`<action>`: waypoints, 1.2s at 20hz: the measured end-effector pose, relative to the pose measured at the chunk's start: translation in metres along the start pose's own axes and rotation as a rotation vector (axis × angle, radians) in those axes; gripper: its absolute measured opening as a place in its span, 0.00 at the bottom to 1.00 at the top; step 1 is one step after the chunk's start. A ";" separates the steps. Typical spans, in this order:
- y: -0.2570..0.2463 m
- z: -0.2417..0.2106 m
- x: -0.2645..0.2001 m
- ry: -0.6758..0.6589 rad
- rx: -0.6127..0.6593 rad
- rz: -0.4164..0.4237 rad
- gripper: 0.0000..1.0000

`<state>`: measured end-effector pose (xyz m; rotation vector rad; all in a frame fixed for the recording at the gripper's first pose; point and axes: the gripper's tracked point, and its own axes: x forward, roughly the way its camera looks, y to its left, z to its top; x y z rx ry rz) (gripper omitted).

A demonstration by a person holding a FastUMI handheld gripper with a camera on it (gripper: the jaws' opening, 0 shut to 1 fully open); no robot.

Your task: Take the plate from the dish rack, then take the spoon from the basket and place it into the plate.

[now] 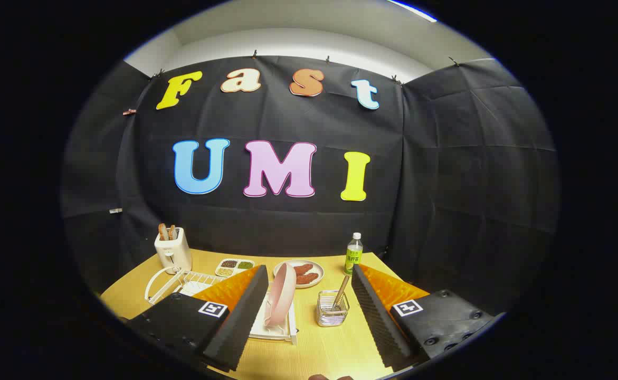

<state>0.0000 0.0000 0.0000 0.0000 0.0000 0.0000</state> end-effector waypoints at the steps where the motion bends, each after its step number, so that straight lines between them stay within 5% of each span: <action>1: 0.000 -0.002 0.002 0.004 0.004 0.000 0.97; 24: 0.008 -0.018 0.071 0.162 -0.052 0.000 0.97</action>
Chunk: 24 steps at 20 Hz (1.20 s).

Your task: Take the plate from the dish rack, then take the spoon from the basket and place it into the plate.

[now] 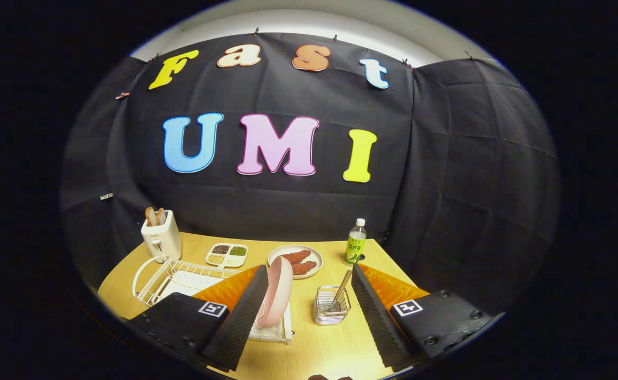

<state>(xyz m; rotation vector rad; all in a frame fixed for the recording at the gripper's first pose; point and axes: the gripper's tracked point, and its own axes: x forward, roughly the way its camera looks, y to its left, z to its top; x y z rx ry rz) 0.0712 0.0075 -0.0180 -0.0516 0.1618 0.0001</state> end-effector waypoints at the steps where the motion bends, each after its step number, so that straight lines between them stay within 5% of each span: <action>1: 0.001 -0.001 0.009 0.020 -0.011 0.002 0.97; 17: 0.024 -0.094 0.130 0.426 -0.058 0.000 0.93; 21: 0.034 -0.110 0.141 0.492 0.019 0.008 0.52; 24: 0.039 -0.119 0.138 0.539 0.026 -0.009 0.31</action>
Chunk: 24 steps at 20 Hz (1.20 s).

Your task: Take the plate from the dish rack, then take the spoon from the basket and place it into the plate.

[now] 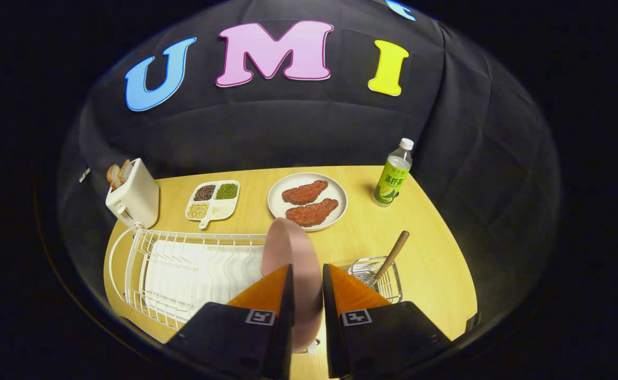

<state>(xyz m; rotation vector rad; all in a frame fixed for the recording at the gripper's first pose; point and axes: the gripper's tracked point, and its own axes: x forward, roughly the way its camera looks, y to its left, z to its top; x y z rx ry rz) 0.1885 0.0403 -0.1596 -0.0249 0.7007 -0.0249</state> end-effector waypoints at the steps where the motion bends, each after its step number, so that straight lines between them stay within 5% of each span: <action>1: -0.002 0.001 0.004 -0.005 0.003 -0.018 0.29; 6: 0.007 0.004 -0.002 -0.051 -0.041 -0.072 0.22; 17: 0.027 0.035 -0.029 -0.191 -0.277 -0.185 0.21; 24: -0.014 0.031 -0.053 -0.149 -0.133 -0.139 0.19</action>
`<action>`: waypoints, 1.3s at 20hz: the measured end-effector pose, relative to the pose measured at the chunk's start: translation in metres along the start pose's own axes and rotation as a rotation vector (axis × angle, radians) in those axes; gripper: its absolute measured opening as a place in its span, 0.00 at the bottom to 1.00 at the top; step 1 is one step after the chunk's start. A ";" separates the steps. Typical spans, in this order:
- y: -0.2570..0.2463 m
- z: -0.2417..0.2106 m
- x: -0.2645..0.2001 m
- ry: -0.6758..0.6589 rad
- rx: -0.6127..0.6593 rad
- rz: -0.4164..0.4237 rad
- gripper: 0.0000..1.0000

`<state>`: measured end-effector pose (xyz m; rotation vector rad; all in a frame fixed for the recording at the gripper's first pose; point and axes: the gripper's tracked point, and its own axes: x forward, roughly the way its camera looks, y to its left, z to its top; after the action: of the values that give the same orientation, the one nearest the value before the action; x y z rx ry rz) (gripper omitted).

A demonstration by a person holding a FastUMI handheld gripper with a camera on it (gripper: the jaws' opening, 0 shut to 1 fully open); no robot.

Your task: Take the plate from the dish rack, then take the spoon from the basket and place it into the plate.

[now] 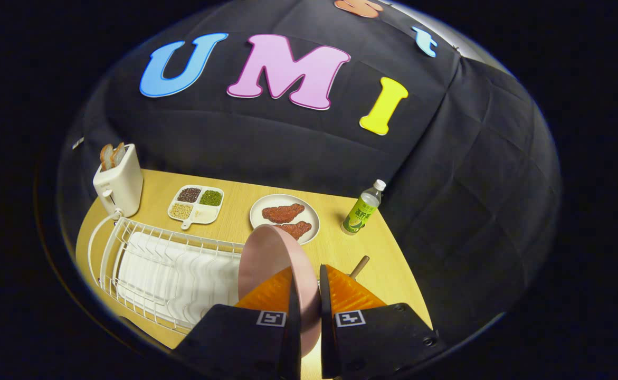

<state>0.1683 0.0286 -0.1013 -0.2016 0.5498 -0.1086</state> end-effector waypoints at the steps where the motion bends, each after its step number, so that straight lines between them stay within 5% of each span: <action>1: -0.005 -0.002 -0.006 0.007 0.019 0.020 0.19; 8: -0.017 -0.046 -0.056 0.061 0.163 0.244 0.19; 15: -0.009 -0.138 -0.096 0.200 0.227 0.508 0.19; 26: 0.024 -0.247 -0.052 0.355 0.309 0.706 0.20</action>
<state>-0.0055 0.0203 -0.2862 0.3255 0.9191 0.4640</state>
